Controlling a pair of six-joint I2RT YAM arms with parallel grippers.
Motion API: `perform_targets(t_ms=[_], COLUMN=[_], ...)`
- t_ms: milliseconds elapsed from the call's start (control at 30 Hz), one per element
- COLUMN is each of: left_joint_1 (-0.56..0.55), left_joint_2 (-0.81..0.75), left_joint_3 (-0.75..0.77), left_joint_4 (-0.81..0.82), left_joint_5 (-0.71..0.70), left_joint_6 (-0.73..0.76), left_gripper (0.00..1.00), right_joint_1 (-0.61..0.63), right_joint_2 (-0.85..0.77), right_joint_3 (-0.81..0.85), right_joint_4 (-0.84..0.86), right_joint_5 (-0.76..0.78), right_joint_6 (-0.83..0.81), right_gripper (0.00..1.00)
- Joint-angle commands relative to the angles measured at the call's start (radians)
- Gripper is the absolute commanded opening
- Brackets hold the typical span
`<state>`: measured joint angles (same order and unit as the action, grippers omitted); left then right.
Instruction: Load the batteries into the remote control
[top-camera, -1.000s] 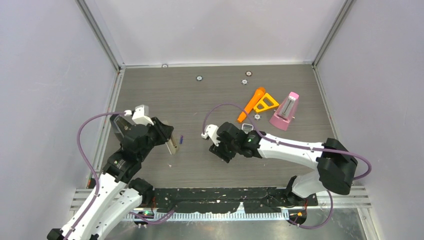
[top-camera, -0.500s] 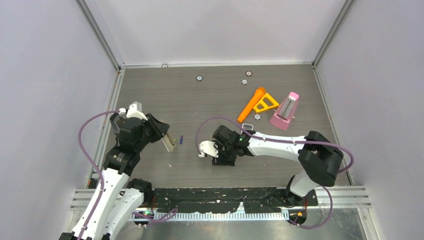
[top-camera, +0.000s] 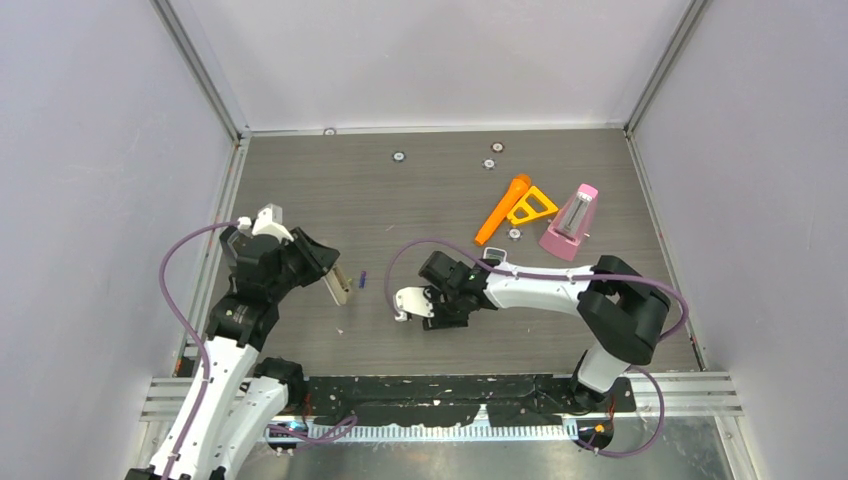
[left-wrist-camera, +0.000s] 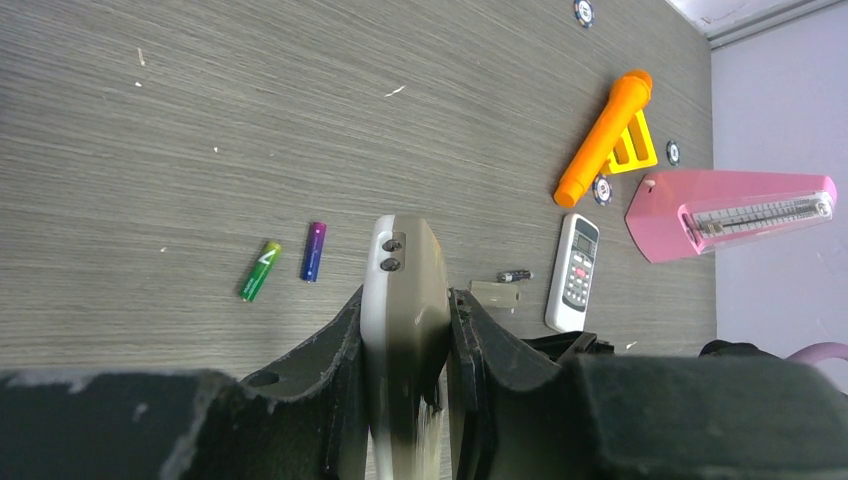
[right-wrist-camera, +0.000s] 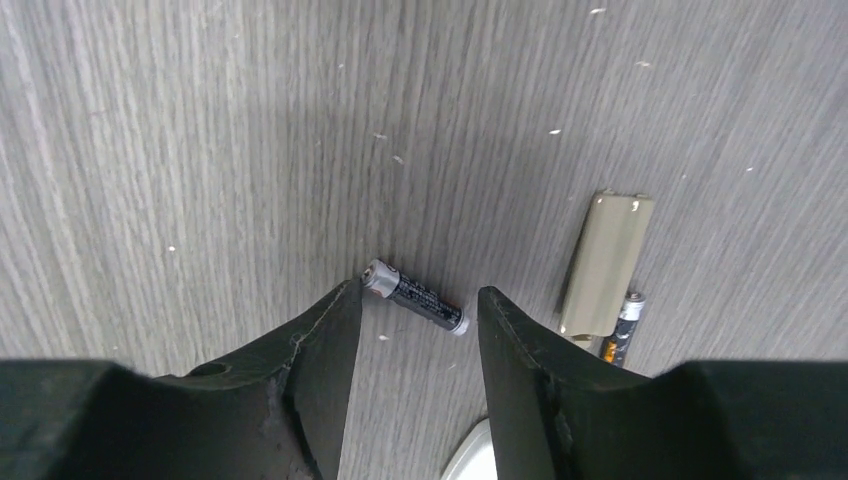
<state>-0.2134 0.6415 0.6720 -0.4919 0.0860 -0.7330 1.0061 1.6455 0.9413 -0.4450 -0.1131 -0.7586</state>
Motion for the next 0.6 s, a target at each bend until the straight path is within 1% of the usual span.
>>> perform_targets(t_ms=[0,33,100,133,167,233,367,433,567], left_joint_1=[0.012,0.012,0.014,0.013,0.014,0.014,0.015,0.015,0.015], left_joint_2=[-0.002,-0.001,0.000,0.001,0.001,0.001,0.002,0.002,-0.003], left_joint_3=[0.000,-0.001,-0.002,-0.003,-0.004,-0.005,-0.012,-0.016,-0.032], left_joint_4=[0.036,0.036,0.036,0.036,0.037,0.039,0.047,0.056,0.099], left_joint_5=[0.028,0.029,0.032,0.033,0.036,0.043,0.053,0.063,0.114], left_joint_6=[-0.003,-0.003,-0.003,-0.003,-0.003,-0.003,-0.007,-0.008,-0.008], left_gripper=[0.00,0.00,0.00,0.00,0.00,0.00,0.00,0.00,0.00], right_joint_1=[-0.003,-0.003,-0.004,-0.003,-0.004,-0.007,-0.015,-0.020,-0.041], right_joint_2=[0.027,0.032,0.036,0.036,0.037,0.034,0.012,-0.008,-0.079], right_joint_3=[0.029,0.030,0.030,0.030,0.031,0.030,0.028,0.031,0.032], right_joint_4=[0.039,0.049,0.056,0.057,0.054,0.045,0.045,0.061,0.117], right_joint_5=[0.015,0.014,0.012,0.013,0.016,0.020,0.006,0.004,-0.029], right_joint_6=[-0.036,-0.035,-0.030,-0.024,-0.020,-0.009,0.035,0.072,0.179], right_gripper=[0.49,0.47,0.40,0.33,0.30,0.19,0.09,0.06,0.06])
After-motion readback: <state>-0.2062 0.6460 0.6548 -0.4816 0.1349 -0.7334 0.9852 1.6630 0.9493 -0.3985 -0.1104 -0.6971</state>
